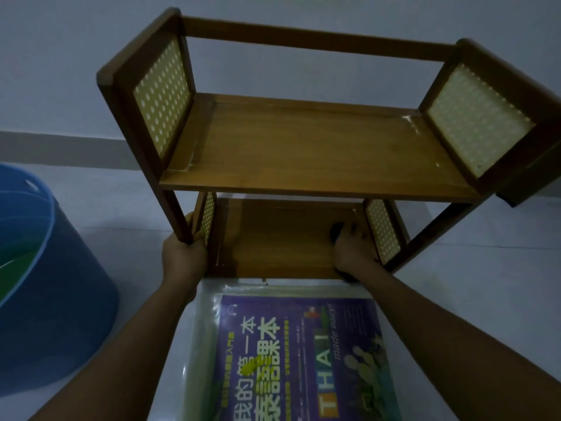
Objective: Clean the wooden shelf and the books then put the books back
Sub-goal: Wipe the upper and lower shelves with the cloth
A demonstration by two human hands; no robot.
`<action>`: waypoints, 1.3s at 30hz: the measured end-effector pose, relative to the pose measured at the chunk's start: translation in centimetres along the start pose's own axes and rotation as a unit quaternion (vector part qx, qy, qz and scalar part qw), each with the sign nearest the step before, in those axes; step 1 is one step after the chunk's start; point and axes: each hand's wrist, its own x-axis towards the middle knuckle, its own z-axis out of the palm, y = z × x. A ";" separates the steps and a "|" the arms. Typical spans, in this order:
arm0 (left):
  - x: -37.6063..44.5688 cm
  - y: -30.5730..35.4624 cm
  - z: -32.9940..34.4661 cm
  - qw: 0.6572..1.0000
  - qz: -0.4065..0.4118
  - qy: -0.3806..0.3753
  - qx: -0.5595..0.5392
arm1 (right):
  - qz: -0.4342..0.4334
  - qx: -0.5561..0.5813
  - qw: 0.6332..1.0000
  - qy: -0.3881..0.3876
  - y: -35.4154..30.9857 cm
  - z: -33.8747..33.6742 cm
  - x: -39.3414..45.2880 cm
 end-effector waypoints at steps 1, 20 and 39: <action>0.0 0.1 -0.1 1.000 0.005 -0.008 0.004 | -0.005 -0.011 1.000 0.017 -1.8 0.0 0.4; -0.3 -0.4 0.1 0.999 0.032 0.023 0.013 | -0.152 -0.023 0.988 0.020 -7.2 1.9 -2.7; -9.0 -0.7 -3.5 0.975 0.067 0.096 0.189 | -0.349 0.100 0.927 0.093 4.5 -5.8 -14.7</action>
